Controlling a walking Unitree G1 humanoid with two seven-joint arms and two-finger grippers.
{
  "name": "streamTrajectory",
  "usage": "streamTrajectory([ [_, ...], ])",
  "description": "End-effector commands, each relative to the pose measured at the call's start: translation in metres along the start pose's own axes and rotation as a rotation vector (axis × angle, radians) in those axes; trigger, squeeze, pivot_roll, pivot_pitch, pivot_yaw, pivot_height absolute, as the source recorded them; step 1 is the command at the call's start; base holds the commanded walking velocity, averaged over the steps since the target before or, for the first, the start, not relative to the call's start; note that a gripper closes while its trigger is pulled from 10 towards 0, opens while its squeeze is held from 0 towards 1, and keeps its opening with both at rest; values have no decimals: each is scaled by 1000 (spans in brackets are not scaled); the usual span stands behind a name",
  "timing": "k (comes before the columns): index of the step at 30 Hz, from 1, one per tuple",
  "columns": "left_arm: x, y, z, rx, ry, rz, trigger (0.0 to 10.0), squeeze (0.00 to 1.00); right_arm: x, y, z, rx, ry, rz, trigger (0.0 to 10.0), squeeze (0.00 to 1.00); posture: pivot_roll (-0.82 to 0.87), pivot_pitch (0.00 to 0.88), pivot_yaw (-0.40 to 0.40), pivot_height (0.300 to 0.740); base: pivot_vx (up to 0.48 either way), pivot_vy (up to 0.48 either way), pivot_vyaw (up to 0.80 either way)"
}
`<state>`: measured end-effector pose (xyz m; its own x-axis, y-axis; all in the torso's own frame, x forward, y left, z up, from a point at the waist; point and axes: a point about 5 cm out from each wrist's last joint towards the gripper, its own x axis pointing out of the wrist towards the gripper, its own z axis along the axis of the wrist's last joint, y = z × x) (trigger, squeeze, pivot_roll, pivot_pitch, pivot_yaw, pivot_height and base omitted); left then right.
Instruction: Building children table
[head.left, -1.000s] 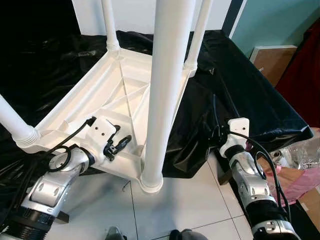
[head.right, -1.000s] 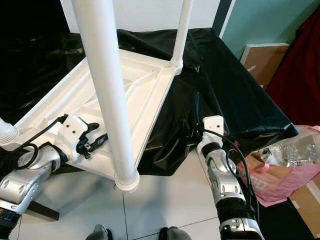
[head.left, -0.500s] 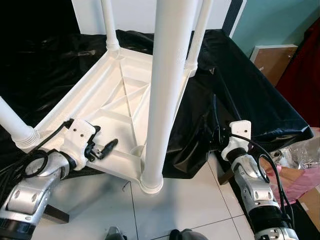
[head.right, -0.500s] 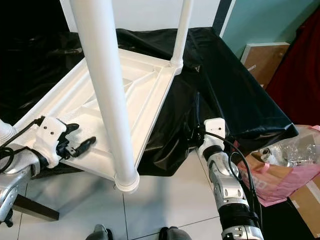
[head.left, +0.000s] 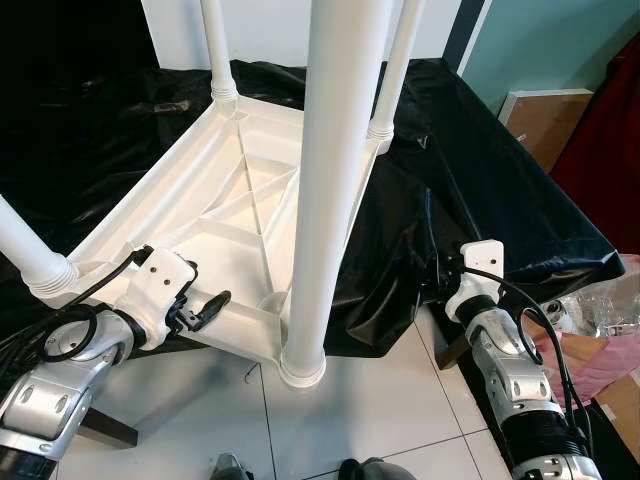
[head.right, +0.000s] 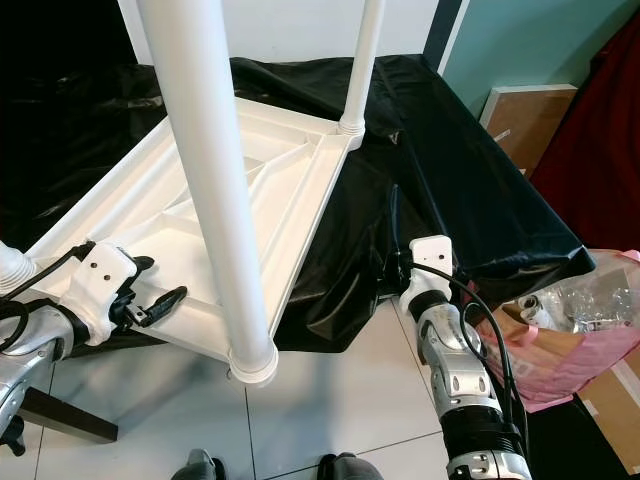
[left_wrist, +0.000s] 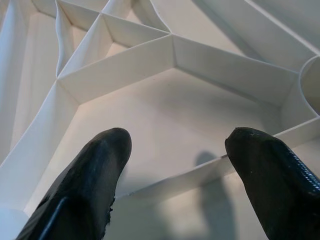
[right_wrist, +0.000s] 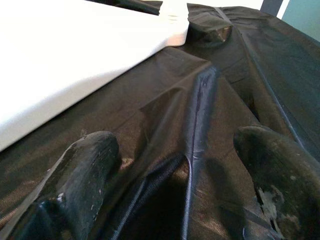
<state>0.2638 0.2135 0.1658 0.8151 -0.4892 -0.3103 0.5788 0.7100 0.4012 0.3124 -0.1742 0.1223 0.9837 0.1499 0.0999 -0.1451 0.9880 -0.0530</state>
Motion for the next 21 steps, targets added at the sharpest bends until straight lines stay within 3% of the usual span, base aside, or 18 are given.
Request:
streamTrajectory([
  [1, -4, -9, -7, -5, 38, -190, 10000, 0, 0, 0, 1, 6, 2, -7, 10000, 0, 12, 127, -75, 740, 0, 0, 0],
  [7, -10, -9, -10, 33, 73, -261, 10000, 0, 0, 0, 1, 2, 2, -1, 10000, 0, 9, 124, -78, 740, 0, 0, 0],
  [21, -12, -4, -4, 64, 80, -305, 10000, 0, 1, 1, 2, -9, -1, 9, 10000, 0, 9, 107, -77, 740, 0, 0, 0],
])
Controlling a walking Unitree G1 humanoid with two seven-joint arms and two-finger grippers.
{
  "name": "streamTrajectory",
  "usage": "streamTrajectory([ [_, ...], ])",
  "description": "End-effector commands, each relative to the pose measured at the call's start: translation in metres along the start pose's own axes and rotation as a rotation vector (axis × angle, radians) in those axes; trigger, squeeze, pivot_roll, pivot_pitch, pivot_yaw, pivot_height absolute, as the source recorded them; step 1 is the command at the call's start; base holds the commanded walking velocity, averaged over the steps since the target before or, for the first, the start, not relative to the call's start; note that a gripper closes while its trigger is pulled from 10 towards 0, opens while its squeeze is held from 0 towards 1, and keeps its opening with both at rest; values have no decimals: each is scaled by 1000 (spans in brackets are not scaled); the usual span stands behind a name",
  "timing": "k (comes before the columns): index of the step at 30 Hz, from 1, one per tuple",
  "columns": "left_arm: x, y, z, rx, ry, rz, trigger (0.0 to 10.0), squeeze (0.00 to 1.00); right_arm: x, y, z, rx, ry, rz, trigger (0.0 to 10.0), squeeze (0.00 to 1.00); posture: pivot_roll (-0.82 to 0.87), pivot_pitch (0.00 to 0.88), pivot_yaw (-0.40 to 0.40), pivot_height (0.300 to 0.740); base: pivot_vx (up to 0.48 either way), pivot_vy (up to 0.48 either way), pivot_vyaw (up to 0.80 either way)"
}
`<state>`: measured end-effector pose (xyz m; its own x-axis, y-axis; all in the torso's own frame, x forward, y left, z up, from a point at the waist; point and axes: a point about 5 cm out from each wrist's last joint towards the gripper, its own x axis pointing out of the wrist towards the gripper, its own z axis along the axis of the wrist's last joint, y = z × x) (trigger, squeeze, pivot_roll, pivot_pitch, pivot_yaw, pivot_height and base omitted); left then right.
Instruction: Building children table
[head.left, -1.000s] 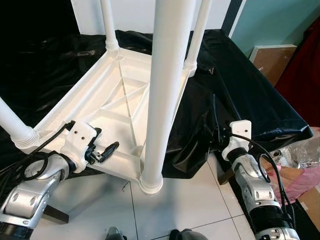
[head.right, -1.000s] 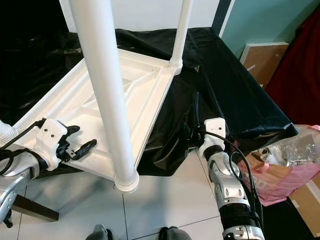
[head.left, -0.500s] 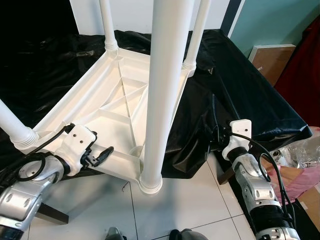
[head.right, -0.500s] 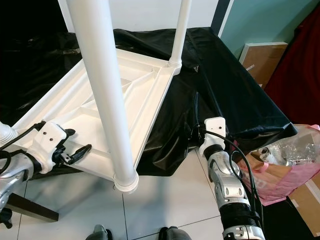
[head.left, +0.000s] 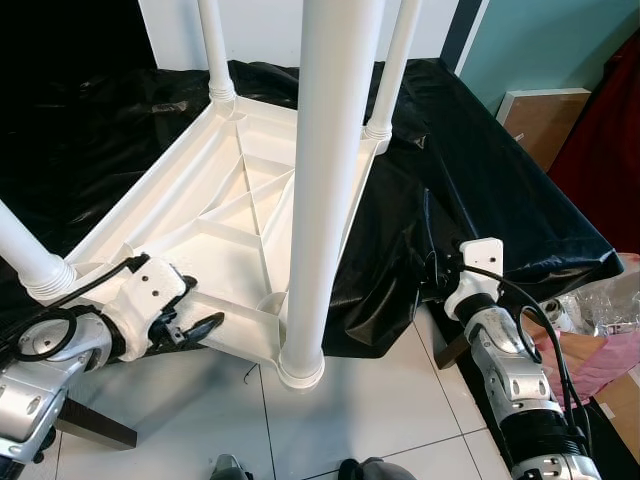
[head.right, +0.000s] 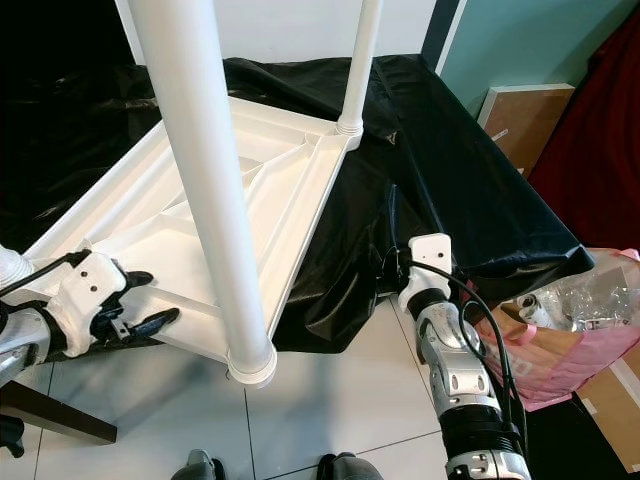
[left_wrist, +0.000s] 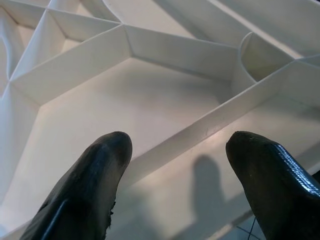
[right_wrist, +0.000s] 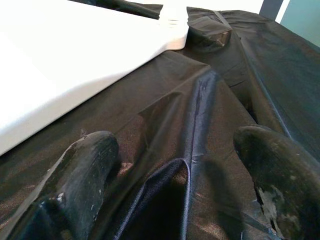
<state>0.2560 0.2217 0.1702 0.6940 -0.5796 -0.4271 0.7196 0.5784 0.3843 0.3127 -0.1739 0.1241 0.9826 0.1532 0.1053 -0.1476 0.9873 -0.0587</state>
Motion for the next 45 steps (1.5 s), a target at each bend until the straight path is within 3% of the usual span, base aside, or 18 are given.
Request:
streamTrajectory([
  [1, 3, -8, -4, 12, 33, -126, 10000, 0, 1, 1, 0, -4, 6, 6, 10000, 0, 9, 107, -77, 740, 0, 0, 0],
  [7, 18, -7, -6, 101, 81, -158, 10000, 0, 4, 3, 1, -9, 2, 22, 10000, 0, 10, 104, -77, 740, 0, 0, 0],
  [15, 38, 7, -4, 231, 148, -170, 10000, 0, 6, 2, 3, -16, -4, 23, 10000, 0, 6, 110, -68, 740, 0, 0, 0],
  [18, 49, 12, -2, 275, 180, -221, 10000, 0, 5, 3, 3, -14, -5, 19, 10000, 0, 2, 120, -54, 740, 0, 0, 0],
  [26, 59, 14, -7, 309, 226, -313, 10000, 0, 2, 1, 2, -12, -6, -8, 10000, 0, -9, 138, -25, 740, 0, 0, 0],
  [32, 66, 15, 2, 268, 185, -376, 10000, 0, -2, -1, 0, -7, -5, -34, 10000, 0, -19, 143, -8, 740, 0, 0, 0],
  [33, 67, 15, 6, 256, 164, -389, 9333, 0, -3, -1, 0, -6, -4, -37, 10000, 0, -19, 143, -5, 740, 0, 0, 0],
  [34, 67, 15, 10, 249, 146, -402, 4824, 0, -3, -1, -1, -6, -4, -39, 10000, 0, -19, 143, -5, 740, 0, 0, 0],
  [36, 68, 15, 12, 248, 135, -413, 4824, 0, -3, -1, -1, -5, -4, -40, 10000, 0, -21, 143, -3, 740, 0, 0, 0],
  [37, 68, 16, 14, 246, 126, -424, 3569, 0, -3, 0, -1, -4, -4, -41, 10000, 0, -20, 145, -3, 740, 0, 0, 0],
  [40, 68, 16, 14, 246, 125, -427, 3569, 0, -3, 0, -1, -4, -4, -42, 10000, 0, -20, 145, -3, 740, 0, 0, 0],
  [41, 69, 15, 16, 240, 110, -442, 0, 0, -2, 1, 0, -3, -5, -41, 10000, 0, -18, 146, -4, 740, 0, 0, 0],
  [45, 70, 17, 19, 230, 86, -433, 0, 0, -1, 0, 0, -3, -6, -41, 10000, 0, -18, 147, -5, 740, 0, 0, 0],
])
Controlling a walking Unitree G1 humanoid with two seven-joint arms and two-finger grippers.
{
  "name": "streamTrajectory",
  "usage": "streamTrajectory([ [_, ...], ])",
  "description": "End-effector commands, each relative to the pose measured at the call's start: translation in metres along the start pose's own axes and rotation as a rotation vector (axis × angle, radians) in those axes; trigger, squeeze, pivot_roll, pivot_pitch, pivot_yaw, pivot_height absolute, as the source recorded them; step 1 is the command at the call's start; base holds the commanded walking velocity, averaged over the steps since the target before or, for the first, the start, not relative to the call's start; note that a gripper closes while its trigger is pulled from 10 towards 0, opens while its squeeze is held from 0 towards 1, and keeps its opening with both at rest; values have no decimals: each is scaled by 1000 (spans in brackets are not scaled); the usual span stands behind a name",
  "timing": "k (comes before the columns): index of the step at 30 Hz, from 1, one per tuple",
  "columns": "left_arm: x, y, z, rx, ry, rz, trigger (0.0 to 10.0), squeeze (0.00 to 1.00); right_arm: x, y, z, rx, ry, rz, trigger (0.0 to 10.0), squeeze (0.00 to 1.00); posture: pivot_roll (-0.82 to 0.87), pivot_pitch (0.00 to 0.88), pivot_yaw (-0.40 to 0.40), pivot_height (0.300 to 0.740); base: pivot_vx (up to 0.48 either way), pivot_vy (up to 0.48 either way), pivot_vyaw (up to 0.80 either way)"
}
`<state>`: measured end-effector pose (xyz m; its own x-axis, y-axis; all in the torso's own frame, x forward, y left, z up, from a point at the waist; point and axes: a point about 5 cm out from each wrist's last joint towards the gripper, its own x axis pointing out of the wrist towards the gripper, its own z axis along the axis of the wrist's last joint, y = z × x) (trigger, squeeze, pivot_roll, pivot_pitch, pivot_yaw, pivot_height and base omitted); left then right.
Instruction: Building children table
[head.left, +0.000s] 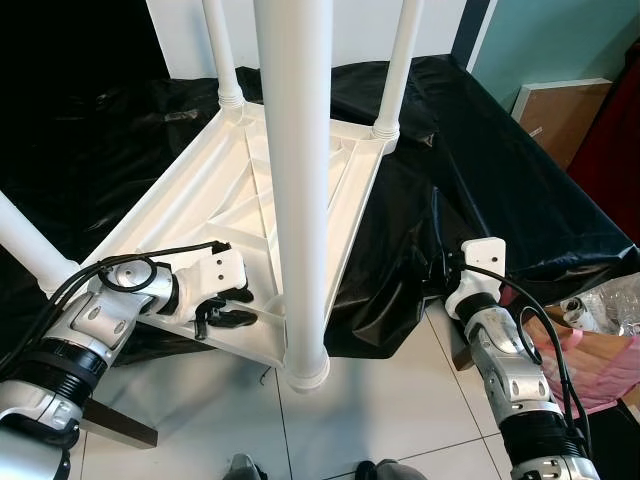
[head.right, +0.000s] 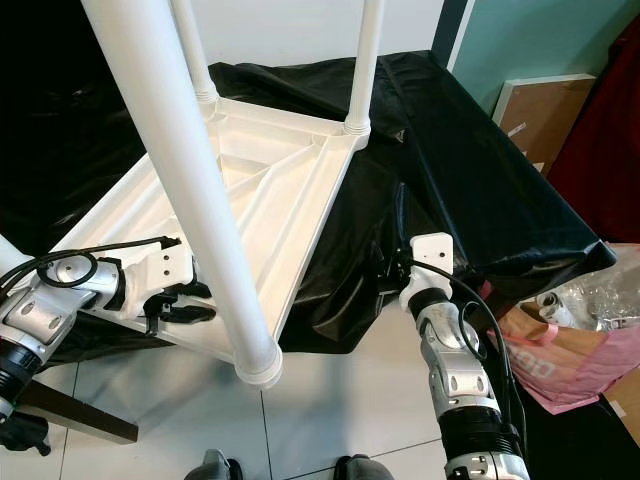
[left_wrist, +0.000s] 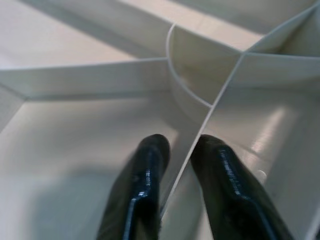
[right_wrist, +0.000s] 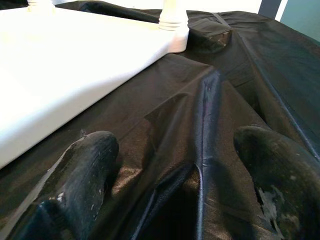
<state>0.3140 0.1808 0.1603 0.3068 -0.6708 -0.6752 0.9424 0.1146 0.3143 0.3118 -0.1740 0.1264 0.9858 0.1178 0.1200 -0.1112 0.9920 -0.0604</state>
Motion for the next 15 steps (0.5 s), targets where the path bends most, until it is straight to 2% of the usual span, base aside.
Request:
streamTrajectory([
  [1, -1, 6, 3, -26, -42, 49, 0, 0, -1, 0, -2, 3, 7, -5, 10000, 0, -18, 147, -5, 740, 0, 0, 0],
  [10, -1, 14, 5, -79, -91, 181, 0, 0, 1, 2, 0, 5, 2, -3, 10000, 0, -12, 142, -10, 740, 0, 0, 0],
  [15, 1, 25, 2, -114, -107, 348, 0, 0, 2, 2, 1, 9, 0, -4, 10000, 0, -11, 142, -16, 740, 0, 0, 0],
])
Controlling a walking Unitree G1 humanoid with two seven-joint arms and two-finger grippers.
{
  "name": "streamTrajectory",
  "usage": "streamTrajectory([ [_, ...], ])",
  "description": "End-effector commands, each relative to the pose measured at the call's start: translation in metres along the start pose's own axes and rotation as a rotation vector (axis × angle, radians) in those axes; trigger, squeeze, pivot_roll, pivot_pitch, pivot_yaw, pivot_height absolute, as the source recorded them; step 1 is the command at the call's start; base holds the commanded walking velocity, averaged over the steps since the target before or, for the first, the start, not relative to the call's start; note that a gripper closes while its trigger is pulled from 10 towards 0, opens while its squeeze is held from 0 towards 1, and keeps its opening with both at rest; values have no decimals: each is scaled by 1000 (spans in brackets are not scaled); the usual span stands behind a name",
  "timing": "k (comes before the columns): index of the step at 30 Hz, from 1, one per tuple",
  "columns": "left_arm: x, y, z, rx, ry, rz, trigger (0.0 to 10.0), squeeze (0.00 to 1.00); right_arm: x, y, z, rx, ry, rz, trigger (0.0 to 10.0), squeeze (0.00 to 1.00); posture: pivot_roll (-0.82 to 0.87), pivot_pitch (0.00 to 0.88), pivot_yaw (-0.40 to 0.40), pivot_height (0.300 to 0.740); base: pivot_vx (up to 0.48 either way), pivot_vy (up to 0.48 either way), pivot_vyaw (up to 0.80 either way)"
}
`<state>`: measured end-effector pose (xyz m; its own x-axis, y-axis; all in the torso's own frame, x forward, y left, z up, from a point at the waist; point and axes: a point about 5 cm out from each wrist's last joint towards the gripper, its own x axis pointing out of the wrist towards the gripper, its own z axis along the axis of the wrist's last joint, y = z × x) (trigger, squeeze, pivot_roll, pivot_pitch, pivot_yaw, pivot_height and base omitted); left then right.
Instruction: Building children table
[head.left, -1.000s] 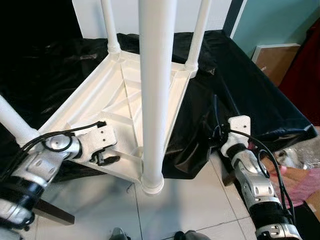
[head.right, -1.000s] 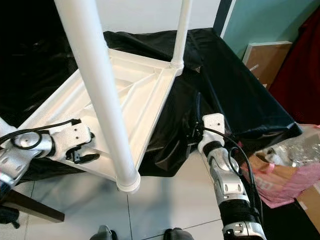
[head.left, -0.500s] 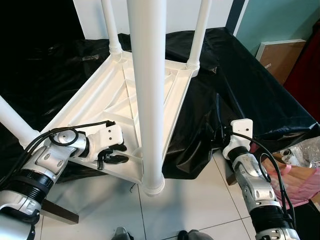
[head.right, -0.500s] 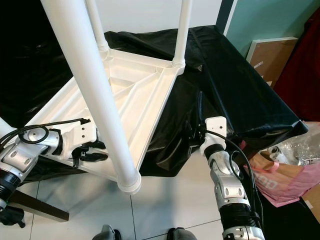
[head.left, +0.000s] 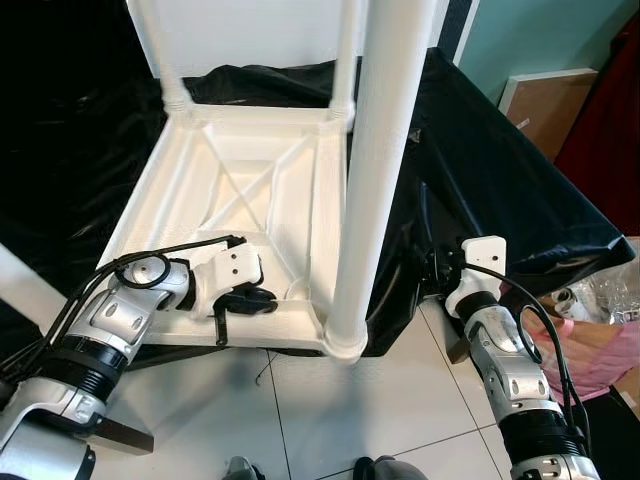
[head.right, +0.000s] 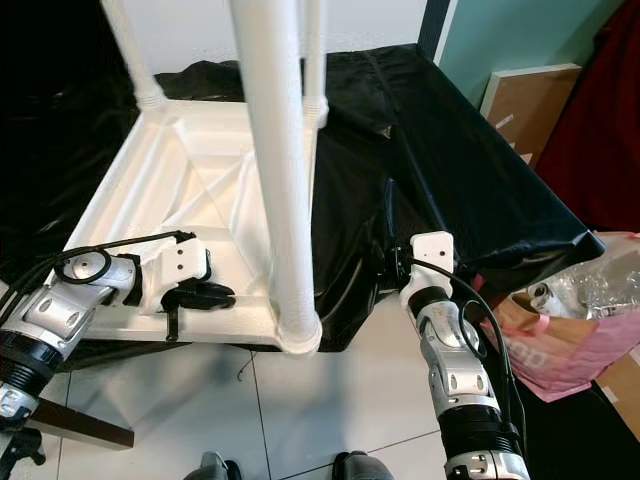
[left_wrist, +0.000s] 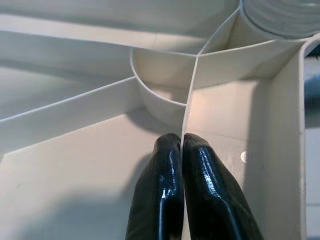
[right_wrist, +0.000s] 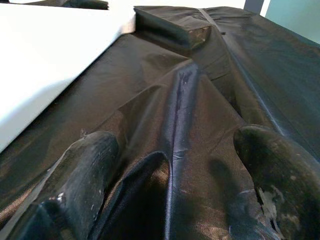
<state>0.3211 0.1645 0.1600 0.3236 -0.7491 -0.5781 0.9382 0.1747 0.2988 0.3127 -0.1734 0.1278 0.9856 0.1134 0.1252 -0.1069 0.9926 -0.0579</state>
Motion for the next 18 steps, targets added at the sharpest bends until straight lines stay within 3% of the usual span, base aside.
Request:
streamTrajectory([
  [1, -13, 23, -7, -50, 4, 347, 0, 0, 1, 2, 0, 8, 4, 2, 10000, 0, -11, 142, -16, 740, 0, 0, 0],
  [4, -12, 26, -7, -55, 1, 388, 0, 0, 1, 3, 0, 9, 4, 3, 10000, 0, -12, 141, -18, 740, 0, 0, 0],
  [6, -11, 30, -6, -53, -9, 453, 6627, 0, 2, 3, 0, 10, 4, 5, 10000, 0, -9, 140, -22, 740, 0, 0, 0],
  [7, -11, 30, -6, -53, -9, 453, 6627, 0, 2, 3, 0, 10, 4, 5, 10000, 0, -9, 140, -22, 740, 0, 0, 0],
  [8, -8, 33, -4, -51, -17, 486, 10000, 0, 2, 4, 0, 12, 4, 7, 10000, 0, -9, 140, -24, 740, 0, 0, 0],
  [13, -2, 38, 2, -100, -80, 572, 10000, 0, 3, 6, 0, 16, 4, 11, 10000, 0, -10, 138, -26, 740, 0, 0, 0],
  [14, -1, 40, 5, -124, -102, 608, 10000, 1000, 3, 6, 0, 17, 3, 10, 10000, 0, -12, 135, -25, 740, 0, 0, 0],
  [18, -1, 42, 6, -130, -116, 641, 10000, 1000, 3, 6, 0, 17, 2, 10, 10000, 0, -15, 133, -23, 740, 0, 0, 0],
])
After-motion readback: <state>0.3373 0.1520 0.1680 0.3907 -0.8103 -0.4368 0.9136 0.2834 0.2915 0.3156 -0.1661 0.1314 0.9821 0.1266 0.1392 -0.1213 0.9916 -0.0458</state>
